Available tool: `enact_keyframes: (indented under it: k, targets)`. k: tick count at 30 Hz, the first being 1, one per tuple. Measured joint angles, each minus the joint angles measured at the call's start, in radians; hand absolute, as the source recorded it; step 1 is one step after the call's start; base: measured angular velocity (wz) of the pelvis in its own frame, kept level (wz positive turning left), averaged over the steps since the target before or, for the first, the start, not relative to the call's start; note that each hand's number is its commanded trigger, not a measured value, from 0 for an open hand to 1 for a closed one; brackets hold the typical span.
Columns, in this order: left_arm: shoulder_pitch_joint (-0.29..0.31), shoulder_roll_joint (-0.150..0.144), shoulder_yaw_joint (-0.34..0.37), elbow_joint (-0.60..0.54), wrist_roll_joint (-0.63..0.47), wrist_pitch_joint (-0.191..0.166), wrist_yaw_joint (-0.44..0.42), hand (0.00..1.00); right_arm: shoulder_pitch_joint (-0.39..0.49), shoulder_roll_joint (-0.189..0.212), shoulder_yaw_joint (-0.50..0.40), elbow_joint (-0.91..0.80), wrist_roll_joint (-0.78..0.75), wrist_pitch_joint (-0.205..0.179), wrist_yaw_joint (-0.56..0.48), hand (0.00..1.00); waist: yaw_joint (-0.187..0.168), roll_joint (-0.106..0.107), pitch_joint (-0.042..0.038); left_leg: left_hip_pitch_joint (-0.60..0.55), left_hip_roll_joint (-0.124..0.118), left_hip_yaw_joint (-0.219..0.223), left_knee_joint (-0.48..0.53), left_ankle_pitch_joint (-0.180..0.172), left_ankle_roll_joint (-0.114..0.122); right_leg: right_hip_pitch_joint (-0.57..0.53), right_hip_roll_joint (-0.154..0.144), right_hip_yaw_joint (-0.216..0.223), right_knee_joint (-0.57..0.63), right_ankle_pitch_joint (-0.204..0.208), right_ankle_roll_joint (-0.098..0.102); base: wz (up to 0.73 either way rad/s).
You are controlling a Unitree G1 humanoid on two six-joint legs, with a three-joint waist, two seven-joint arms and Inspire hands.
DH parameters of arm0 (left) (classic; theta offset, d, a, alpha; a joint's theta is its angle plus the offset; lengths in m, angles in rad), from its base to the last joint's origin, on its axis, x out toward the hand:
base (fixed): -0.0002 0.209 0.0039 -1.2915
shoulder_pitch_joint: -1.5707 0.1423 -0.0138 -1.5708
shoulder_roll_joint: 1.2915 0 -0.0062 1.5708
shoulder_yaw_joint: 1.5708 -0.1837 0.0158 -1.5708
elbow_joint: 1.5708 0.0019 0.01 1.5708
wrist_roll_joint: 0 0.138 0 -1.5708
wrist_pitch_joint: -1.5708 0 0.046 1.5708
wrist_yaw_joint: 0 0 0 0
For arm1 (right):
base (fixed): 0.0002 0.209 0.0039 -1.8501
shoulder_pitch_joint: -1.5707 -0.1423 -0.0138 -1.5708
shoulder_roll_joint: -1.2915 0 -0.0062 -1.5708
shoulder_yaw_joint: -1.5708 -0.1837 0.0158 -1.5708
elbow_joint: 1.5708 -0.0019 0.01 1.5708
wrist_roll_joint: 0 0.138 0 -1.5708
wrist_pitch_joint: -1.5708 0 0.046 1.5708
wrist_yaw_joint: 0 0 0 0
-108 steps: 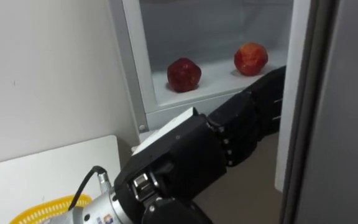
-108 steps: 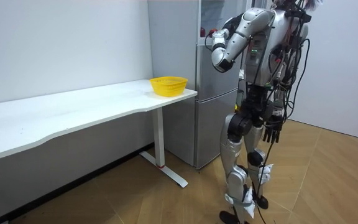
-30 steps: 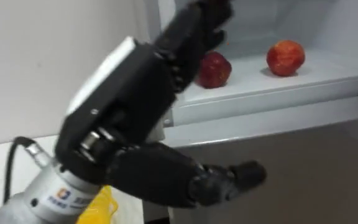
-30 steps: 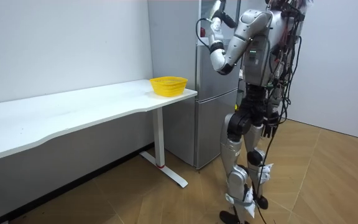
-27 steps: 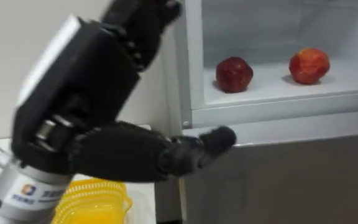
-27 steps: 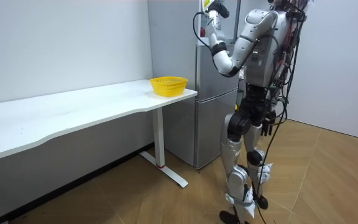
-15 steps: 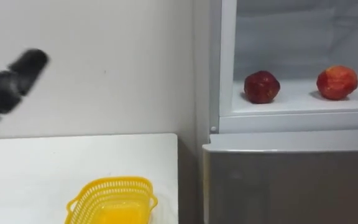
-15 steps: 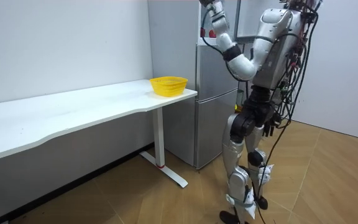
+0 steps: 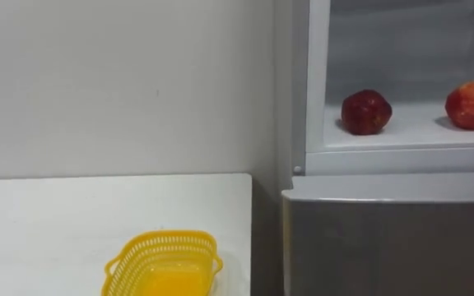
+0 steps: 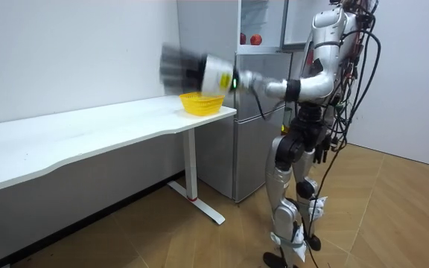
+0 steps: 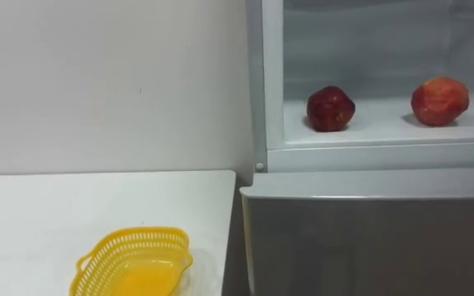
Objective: Retrieve from the upper fridge
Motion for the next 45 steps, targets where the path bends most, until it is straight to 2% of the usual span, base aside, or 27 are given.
enact_keyframes:
  k: [1, 2, 3, 4, 5, 7, 10, 11, 14, 17, 19, 23, 26, 28, 32, 36, 42, 45]
  targets:
    - [0.008, -0.009, -0.017, 0.091, -0.055, 0.003, 0.017, 0.0, 0.006, 0.0, 0.0, -0.007, 0.0, 0.003, -0.004, 0.0, 0.0, -0.009, 0.0006, 0.001, -0.001, 0.001, -0.005, 0.0, 0.0, -0.002, -0.001, 0.001, -0.001, -0.001, 0.001, 0.0]
    - [0.01, -0.013, -0.02, 0.138, -0.073, 0.005, 0.021, 0.0, 0.006, 0.001, 0.0, -0.008, 0.0, 0.005, -0.005, 0.0, 0.001, -0.011, 0.0002, 0.003, -0.001, 0.001, -0.01, 0.0, 0.0, -0.002, 0.0, 0.002, -0.002, -0.001, 0.001, 0.0]
    - [0.011, -0.018, -0.024, 0.233, -0.096, 0.007, 0.025, 0.0, 0.006, 0.002, 0.0, -0.009, -0.006, 0.012, -0.005, 0.0, 0.003, -0.014, -0.0019, 0.008, -0.001, 0.001, -0.015, 0.0, 0.0, 0.0, 0.0, 0.004, -0.002, -0.002, 0.002, 0.0]
    - [0.016, -0.021, -0.037, 0.307, -0.114, 0.012, 0.032, 0.0, 0.005, 0.006, 0.0, -0.013, -0.015, 0.019, -0.003, 0.0, 0.003, -0.027, -0.0031, 0.007, -0.002, 0.0, -0.015, 0.0, 0.0, 0.0, -0.001, 0.001, -0.004, -0.002, 0.002, 0.0]
    - [0.017, -0.024, -0.043, 0.343, -0.119, 0.012, 0.031, 0.0, 0.004, 0.008, 0.0, -0.015, -0.018, 0.024, -0.001, 0.0, 0.004, -0.034, -0.0021, 0.006, -0.002, 0.0, -0.016, 0.0, 0.0, 0.0, -0.001, -0.001, -0.005, -0.002, 0.002, 0.0]
    - [0.019, -0.031, -0.091, 0.509, -0.139, 0.027, 0.009, 0.0, 0.0, 0.012, -0.003, -0.017, -0.031, 0.036, 0.006, 0.0, 0.005, -0.046, 0.0018, 0.006, -0.001, -0.001, -0.016, -0.003, 0.004, 0.002, -0.001, -0.001, -0.005, -0.001, 0.003, 0.0]
    - [0.013, -0.036, -0.174, 0.726, -0.139, 0.058, -0.056, 0.0, 0.005, 0.024, -0.002, -0.015, -0.035, 0.057, 0.007, 0.0, -0.01, -0.039, 0.0013, 0.014, -0.002, -0.018, -0.018, -0.01, 0.008, 0.023, -0.001, -0.016, -0.006, -0.001, 0.004, 0.1]
    - [0.011, -0.037, -0.196, 0.821, -0.104, 0.074, -0.098, 0.0, 0.006, 0.03, -0.002, -0.011, -0.036, 0.067, 0.017, 0.0, -0.006, -0.034, 0.0014, 0.022, -0.001, -0.019, -0.022, -0.01, 0.007, 0.03, 0.0, -0.012, -0.006, -0.001, 0.004, 0.11]
    - [0.004, -0.049, -0.22, 0.953, -0.038, 0.127, -0.193, 0.0, 0.007, 0.032, -0.002, -0.016, -0.036, 0.08, 0.038, 0.0, -0.01, -0.027, 0.006, 0.024, 0.0, -0.014, -0.027, -0.011, 0.007, 0.031, 0.001, -0.012, -0.005, -0.001, 0.004, 0.0]
    - [0.012, -0.047, -0.265, 0.991, 0.005, 0.164, -0.246, 0.0, 0.005, 0.029, 0.001, -0.019, -0.034, 0.085, 0.045, 0.0, -0.013, -0.019, 0.0075, 0.021, 0.0, -0.02, -0.025, -0.011, 0.007, 0.03, 0.0, -0.015, -0.007, -0.001, 0.004, 0.03]
    - [0.009, -0.042, -0.304, 1.008, 0.067, 0.202, -0.309, 0.0, -0.011, 0.027, 0.001, -0.013, -0.035, 0.1, 0.059, 0.0, -0.031, -0.016, 0.0081, 0.009, -0.002, -0.03, -0.013, -0.011, 0.007, 0.029, -0.001, -0.018, -0.01, -0.001, 0.004, 0.11]
    - [-0.001, -0.041, -0.317, 1.01, 0.204, 0.256, -0.42, 0.0, -0.033, 0.026, 0.001, 0.0, -0.035, 0.1, 0.086, 0.0, -0.054, -0.022, 0.0073, 0.008, -0.003, -0.024, -0.009, -0.011, 0.006, 0.029, -0.001, -0.016, -0.009, -0.002, 0.004, 0.0]
    - [-0.017, -0.041, -0.321, 1.009, 0.277, 0.289, -0.479, 0.0, -0.031, 0.026, 0.003, -0.001, -0.034, 0.103, 0.092, 0.0, -0.055, -0.023, 0.0063, 0.008, -0.002, -0.012, -0.007, -0.011, 0.007, 0.02, -0.001, -0.009, -0.007, -0.002, 0.004, -0.11]
    - [-0.036, -0.04, -0.339, 1.008, 0.31, 0.304, -0.516, 0.0, -0.033, 0.027, 0.011, -0.004, -0.034, 0.118, 0.092, 0.0, -0.059, -0.025, 0.0051, 0.006, -0.003, -0.007, -0.007, -0.011, 0.007, 0.015, -0.003, -0.008, -0.006, -0.002, 0.004, -0.08]
    - [-0.065, -0.039, -0.398, 1.012, 0.388, 0.357, -0.603, 0.0, -0.034, 0.029, 0.046, -0.004, -0.033, 0.147, 0.088, 0.0, -0.06, -0.031, 0.0035, 0.007, -0.003, 0.0, -0.007, -0.011, 0.007, 0.013, -0.002, 0.001, -0.006, -0.003, 0.006, -0.06]
    - [-0.079, -0.022, -0.457, 1.01, 0.387, 0.379, -0.633, 0.0, -0.039, 0.033, 0.082, -0.005, -0.032, 0.158, 0.076, 0.0, -0.075, -0.034, 0.0023, 0.008, -0.003, 0.003, -0.007, -0.011, 0.007, 0.013, -0.002, 0.005, -0.007, -0.004, 0.006, -0.01]
    - [-0.104, -0.02, -0.465, 1.008, 0.404, 0.38, -0.646, 0.0, -0.065, 0.041, 0.078, -0.01, -0.012, 0.165, 0.061, 0.0, -0.085, -0.038, 0.0033, -0.002, -0.003, 0.013, -0.006, -0.01, 0.008, -0.003, -0.002, 0.017, -0.002, -0.005, 0.008, -0.02]
    - [-0.109, -0.014, -0.468, 1.007, 0.423, 0.38, -0.647, 0.0, -0.091, 0.04, 0.075, -0.019, 0.079, 0.164, 0.023, 0.0, -0.104, -0.043, 0.0066, -0.011, -0.004, 0.012, 0.003, -0.01, 0.008, -0.003, -0.002, 0.014, -0.004, -0.005, 0.008, 0.03]
